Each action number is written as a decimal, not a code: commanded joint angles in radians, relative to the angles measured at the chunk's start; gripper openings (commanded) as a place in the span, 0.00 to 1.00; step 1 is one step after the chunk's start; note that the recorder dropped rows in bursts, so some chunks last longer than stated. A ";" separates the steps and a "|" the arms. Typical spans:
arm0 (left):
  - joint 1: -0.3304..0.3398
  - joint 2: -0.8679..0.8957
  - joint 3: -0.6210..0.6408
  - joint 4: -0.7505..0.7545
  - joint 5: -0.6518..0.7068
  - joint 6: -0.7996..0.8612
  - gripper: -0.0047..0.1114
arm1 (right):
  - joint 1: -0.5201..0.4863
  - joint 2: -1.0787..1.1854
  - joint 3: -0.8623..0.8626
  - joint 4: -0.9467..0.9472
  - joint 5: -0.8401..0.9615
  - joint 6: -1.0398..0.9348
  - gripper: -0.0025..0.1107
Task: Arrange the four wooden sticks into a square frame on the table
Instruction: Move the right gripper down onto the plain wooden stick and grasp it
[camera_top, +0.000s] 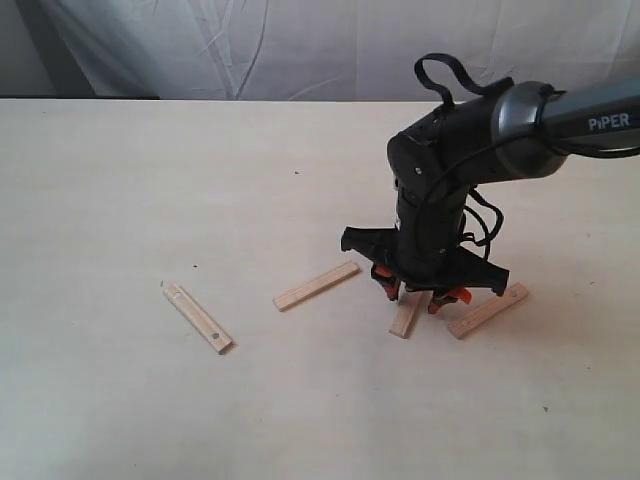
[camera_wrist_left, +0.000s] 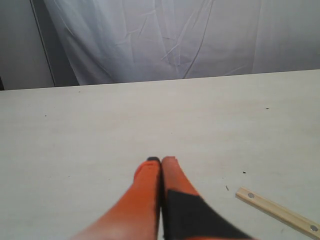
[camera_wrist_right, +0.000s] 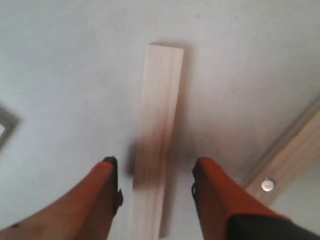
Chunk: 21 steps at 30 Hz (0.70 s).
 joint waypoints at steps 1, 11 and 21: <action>0.003 -0.005 0.005 0.000 -0.010 -0.005 0.04 | 0.001 0.009 -0.004 -0.014 -0.013 0.002 0.44; 0.003 -0.005 0.005 0.000 -0.010 -0.005 0.04 | 0.001 0.018 -0.004 -0.020 -0.009 -0.002 0.42; 0.003 -0.005 0.005 0.000 -0.010 -0.005 0.04 | 0.001 0.018 -0.004 -0.020 -0.003 -0.004 0.09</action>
